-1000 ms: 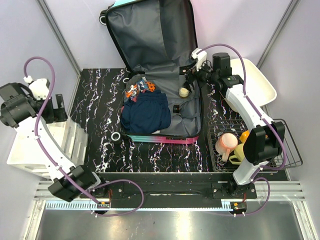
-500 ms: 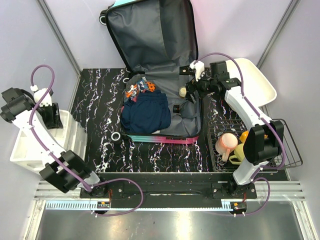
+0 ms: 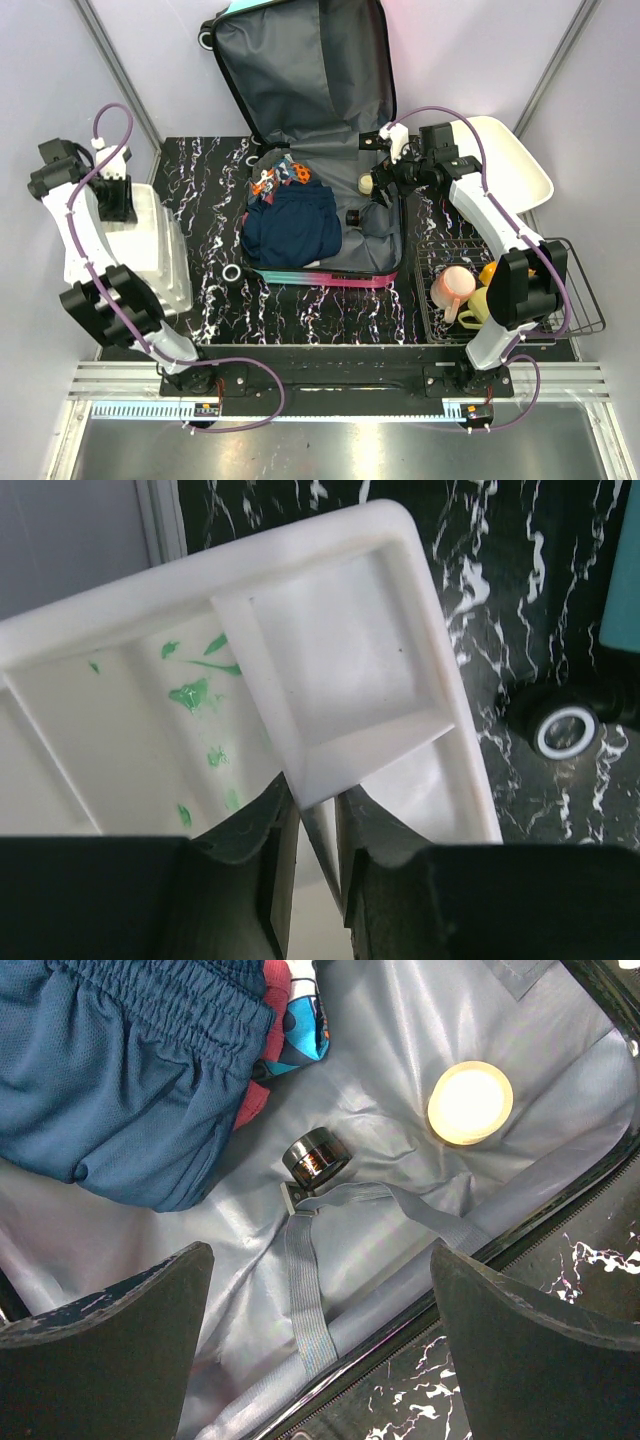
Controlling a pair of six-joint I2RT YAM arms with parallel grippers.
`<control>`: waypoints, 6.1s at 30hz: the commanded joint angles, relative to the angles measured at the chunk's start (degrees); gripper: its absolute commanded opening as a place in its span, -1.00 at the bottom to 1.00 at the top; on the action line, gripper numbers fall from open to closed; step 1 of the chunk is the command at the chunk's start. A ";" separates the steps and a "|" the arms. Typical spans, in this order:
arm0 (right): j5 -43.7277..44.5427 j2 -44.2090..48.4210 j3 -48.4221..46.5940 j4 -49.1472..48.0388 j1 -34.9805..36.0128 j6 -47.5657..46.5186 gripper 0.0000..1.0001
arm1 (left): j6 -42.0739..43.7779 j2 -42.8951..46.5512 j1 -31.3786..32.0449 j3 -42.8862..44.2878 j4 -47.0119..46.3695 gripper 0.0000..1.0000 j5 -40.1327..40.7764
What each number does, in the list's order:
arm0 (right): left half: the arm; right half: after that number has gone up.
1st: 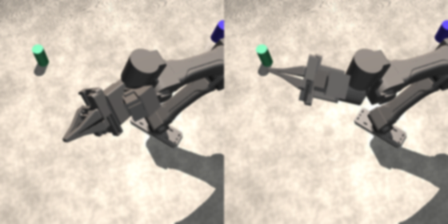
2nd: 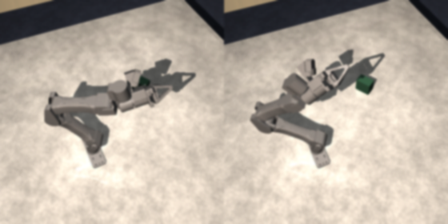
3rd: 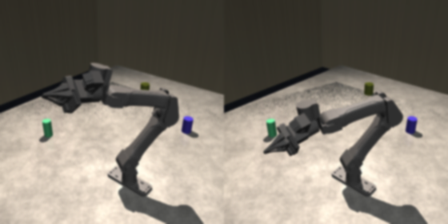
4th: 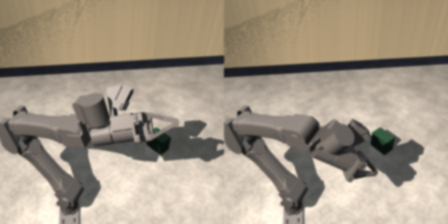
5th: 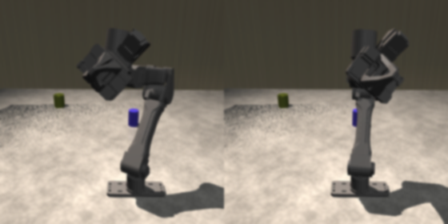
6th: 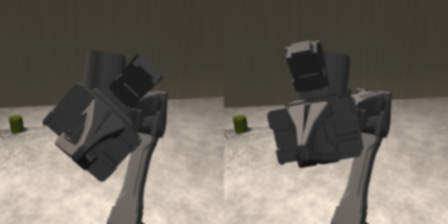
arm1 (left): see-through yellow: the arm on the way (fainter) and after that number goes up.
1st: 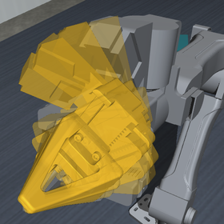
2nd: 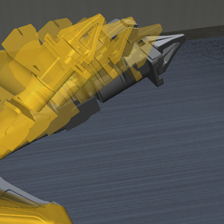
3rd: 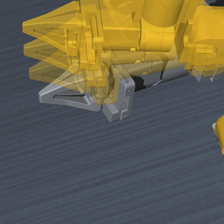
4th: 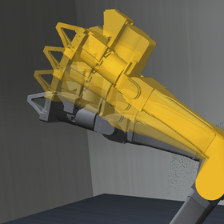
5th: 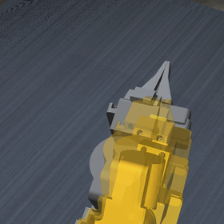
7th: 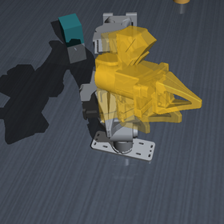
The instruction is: Open, take out, and arrange the luggage
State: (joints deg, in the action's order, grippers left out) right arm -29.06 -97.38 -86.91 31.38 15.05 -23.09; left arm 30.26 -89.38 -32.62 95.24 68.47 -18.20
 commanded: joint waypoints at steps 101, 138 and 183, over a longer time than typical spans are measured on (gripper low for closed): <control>-26.97 -10.73 -25.08 -29.04 2.53 44.76 -0.33 | -35.96 28.82 16.18 -23.95 -69.75 0.98 -37.78; -42.84 2.20 -5.99 -70.40 11.40 82.77 -0.46 | 14.03 34.10 67.95 -40.75 -96.33 0.94 -4.65; -32.03 3.25 -8.54 -42.91 6.40 57.74 0.99 | -1.07 37.80 52.77 -17.74 -30.09 -0.82 0.88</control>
State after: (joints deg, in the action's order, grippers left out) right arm -64.88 -97.34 -92.53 -22.04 22.61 47.24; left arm 34.24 -52.16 26.74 69.76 25.30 -20.05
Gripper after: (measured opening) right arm 0.994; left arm 0.627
